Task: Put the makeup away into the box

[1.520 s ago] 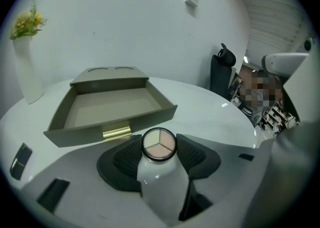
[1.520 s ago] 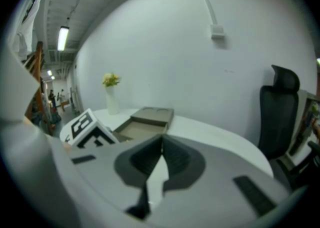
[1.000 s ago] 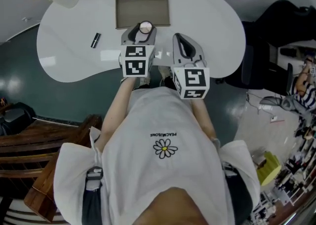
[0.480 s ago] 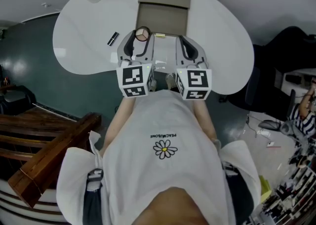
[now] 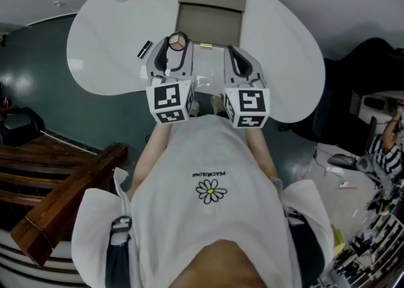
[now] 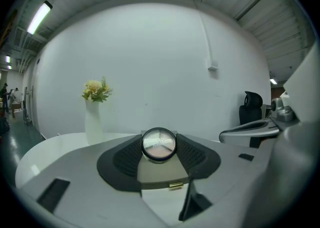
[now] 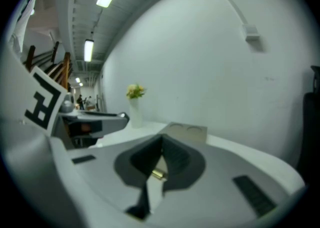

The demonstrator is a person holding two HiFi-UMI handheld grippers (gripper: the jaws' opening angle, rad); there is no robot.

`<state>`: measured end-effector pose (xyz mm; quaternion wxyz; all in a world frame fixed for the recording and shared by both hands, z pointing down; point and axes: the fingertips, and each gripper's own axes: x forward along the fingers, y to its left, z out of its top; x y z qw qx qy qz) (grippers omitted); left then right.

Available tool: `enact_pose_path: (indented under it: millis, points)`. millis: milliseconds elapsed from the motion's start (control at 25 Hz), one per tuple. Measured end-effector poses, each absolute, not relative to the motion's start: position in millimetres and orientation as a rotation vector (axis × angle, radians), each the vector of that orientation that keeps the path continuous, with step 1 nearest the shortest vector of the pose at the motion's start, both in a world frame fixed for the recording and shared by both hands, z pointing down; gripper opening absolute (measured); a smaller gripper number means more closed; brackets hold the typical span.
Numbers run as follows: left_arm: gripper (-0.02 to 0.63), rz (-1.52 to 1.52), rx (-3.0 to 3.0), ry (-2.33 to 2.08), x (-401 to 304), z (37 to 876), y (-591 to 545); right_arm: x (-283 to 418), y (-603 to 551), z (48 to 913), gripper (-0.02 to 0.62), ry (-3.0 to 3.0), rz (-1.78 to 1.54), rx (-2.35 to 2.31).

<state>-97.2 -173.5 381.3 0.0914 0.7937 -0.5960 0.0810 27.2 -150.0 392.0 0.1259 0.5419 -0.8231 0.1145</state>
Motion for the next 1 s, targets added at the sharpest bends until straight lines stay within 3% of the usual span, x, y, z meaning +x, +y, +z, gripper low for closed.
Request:
enact_pose_path:
  millis: [640, 1000]
  points:
    - [0.225, 0.905, 2.143, -1.239, -63.8, 549.4, -255.0, 81.1, -131.9, 419.8, 0.029, -2.241, 0.492, 1.721]
    - [0.227, 1.105, 2.066, -1.11, -56.7, 570.9, -264.3, 90.5, -132.0, 430.2, 0.029, -2.209, 0.529, 1.729]
